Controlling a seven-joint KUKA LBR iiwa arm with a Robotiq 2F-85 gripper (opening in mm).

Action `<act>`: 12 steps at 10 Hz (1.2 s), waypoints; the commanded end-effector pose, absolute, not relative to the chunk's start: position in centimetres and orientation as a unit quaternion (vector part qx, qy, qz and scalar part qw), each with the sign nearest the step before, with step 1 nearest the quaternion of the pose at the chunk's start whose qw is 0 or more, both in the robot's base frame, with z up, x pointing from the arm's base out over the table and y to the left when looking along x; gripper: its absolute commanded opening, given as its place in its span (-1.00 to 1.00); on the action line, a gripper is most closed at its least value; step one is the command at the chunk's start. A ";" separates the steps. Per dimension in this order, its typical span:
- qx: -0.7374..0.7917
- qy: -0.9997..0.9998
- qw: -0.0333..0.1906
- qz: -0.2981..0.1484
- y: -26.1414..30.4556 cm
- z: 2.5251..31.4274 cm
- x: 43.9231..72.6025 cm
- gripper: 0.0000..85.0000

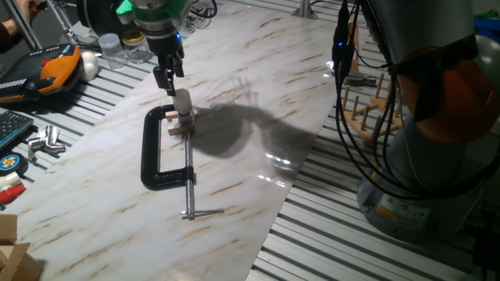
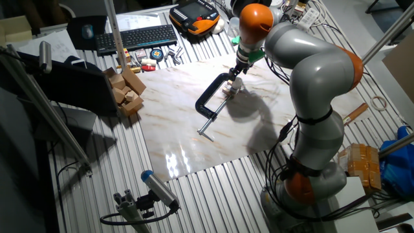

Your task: Take out the light bulb by rotating it

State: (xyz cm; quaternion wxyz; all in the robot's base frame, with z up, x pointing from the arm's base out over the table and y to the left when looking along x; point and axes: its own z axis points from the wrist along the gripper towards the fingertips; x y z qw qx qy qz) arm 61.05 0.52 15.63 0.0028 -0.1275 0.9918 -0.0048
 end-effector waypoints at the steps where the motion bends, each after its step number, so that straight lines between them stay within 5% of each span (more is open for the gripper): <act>1: -0.118 0.993 -0.005 0.003 0.6 15.6 61.0 0.60; 2: -0.105 0.994 -0.005 0.006 0.6 15.7 61.0 0.60; 6: -0.061 0.998 -0.008 -0.006 0.6 16.0 60.9 -1.00; 12: 0.140 0.990 -0.030 0.004 0.7 16.1 60.9 -1.00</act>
